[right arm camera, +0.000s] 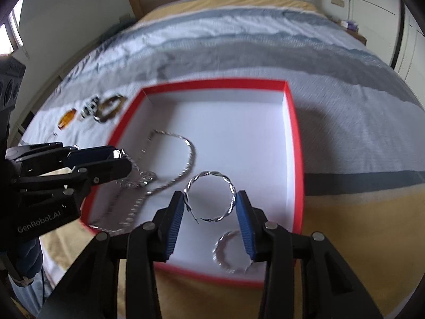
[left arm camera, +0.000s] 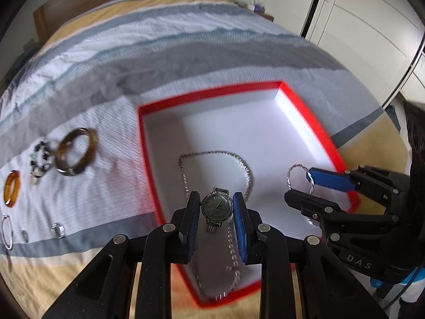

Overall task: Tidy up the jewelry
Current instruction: 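Carry the watch and hoop over the red box, then open the left tool to drop the watch while the right tool releases the hoop into the box, then pull both open tools back from the box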

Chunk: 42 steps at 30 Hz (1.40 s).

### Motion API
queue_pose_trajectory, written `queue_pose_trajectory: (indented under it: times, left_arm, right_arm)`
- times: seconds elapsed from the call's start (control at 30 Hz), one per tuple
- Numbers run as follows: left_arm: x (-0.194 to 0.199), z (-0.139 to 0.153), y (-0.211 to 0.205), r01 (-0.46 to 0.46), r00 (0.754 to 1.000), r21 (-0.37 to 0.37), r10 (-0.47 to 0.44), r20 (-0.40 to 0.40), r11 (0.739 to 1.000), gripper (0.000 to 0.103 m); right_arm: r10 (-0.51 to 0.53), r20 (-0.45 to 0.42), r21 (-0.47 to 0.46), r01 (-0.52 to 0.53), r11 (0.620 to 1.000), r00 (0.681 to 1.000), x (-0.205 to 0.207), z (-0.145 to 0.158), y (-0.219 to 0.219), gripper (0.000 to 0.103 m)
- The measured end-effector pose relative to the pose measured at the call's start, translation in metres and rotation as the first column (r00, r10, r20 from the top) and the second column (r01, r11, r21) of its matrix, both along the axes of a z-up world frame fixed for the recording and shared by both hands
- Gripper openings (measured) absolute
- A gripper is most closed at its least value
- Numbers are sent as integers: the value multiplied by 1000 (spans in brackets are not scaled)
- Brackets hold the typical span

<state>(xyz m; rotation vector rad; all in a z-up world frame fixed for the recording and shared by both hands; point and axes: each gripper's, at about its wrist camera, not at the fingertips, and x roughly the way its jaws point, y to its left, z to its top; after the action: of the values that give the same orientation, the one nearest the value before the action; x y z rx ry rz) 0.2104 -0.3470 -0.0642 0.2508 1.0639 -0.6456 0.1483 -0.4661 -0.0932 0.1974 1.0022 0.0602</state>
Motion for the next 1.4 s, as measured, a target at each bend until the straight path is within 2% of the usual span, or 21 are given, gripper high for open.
queue_pose_trajectory:
  times: [0.13,0.27,0.57,0.73,0.8,0.87,1.03,1.2,1.27,1.4]
  left_arm:
    - [4,-22,-4,-2,1000,19,3,-25,1000,25]
    - [4,-26,-7,-3,1000,20,4,-22,1000,25]
    - [3,-28,-11,10,1000,40,-9,-18,999,27]
    - [-6,-27,-13,23,1000,43,-22,-22,999,32]
    - [-12,-24,-13,27,1000,50,-27,-11,998,40]
    - [-20,-19,-11,28,1000,48,-28,1,998,44]
    - [-37,1,-3,34,998,31,-35,43,999,44]
    - [-64,37,13,13,990,-19,-10,137,1000,44]
    - [-79,53,20,11,980,-22,-7,196,1000,44]
    - [-101,77,31,20,970,-25,-13,244,999,44]
  right_arm:
    - [42,-27,-49,-43,998,999,9,-8,0,38]
    - [90,-62,-135,-98,986,994,14,-11,8,39]
    - [96,-113,-192,-117,975,989,12,-11,7,40]
    - [89,-117,-191,-110,975,989,4,-6,7,44]
    - [83,-113,-198,-104,975,990,-1,-3,6,49]
    - [77,-105,-193,-96,976,992,-7,2,4,49]
    - [45,-64,-190,-56,980,997,-27,23,0,49]
    - [0,-7,-159,-1,987,1000,-50,51,-6,49]
    - [-11,20,-150,14,989,1000,-63,64,-4,49]
    - [-17,63,-149,27,988,998,-84,86,6,49]
